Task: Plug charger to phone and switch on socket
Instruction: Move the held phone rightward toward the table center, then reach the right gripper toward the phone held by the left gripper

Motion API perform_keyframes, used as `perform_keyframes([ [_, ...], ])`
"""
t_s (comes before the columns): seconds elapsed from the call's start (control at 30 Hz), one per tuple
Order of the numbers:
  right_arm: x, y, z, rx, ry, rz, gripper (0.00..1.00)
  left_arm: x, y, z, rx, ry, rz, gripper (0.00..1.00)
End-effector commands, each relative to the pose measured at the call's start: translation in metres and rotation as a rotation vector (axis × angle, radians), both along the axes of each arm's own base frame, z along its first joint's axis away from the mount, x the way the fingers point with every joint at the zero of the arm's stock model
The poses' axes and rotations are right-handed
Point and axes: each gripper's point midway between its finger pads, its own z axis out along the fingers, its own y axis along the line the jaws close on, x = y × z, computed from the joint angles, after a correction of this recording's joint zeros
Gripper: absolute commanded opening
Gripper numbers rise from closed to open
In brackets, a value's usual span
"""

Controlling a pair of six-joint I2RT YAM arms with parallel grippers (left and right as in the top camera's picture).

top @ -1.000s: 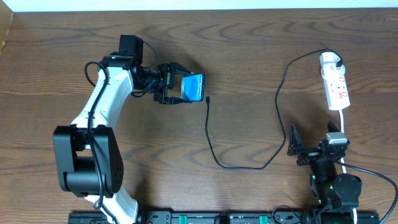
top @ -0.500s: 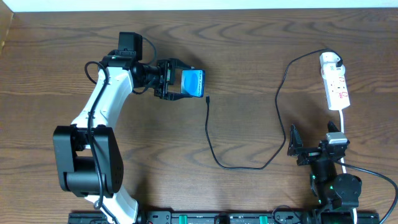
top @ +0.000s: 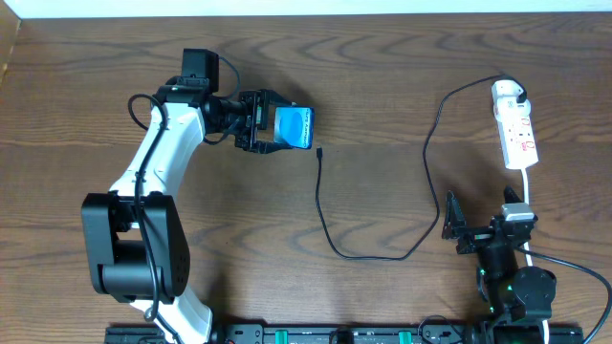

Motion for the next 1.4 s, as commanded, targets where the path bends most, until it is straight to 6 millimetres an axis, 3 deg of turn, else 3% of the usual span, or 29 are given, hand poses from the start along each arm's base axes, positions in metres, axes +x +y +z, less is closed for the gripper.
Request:
perform_keyframes([
  [0.0, 0.0, -0.001, -0.001, -0.001, -0.001, -0.006, 0.99, 0.004, 0.0, 0.014, -0.019, -0.029, 0.003, 0.57],
  [0.43, 0.0, -0.001, 0.002, -0.001, -0.012, -0.006, 0.99, 0.008, 0.006, 0.005, 0.053, -0.049, 0.017, 0.57],
  [0.63, -0.002, 0.013, 0.003, 0.008, -0.015, 0.078, 0.99, 0.009, 0.007, -0.003, 0.117, -0.088, -0.003, 0.56],
  [0.8, -0.004, 0.025, 0.004, 0.042, 0.004, 0.145, 0.99, 0.008, -0.006, -0.011, 0.191, -0.114, -0.03, 0.56],
  [1.1, 0.005, 0.036, 0.033, 0.06, 0.075, 0.208, 0.99, 0.019, -0.029, -0.003, 0.203, -0.26, -0.089, 0.56],
  [1.37, 0.045, 0.066, 0.07, 0.102, 0.229, 0.396, 0.99, 0.019, -0.029, -0.003, 0.203, -0.259, -0.088, 0.56],
])
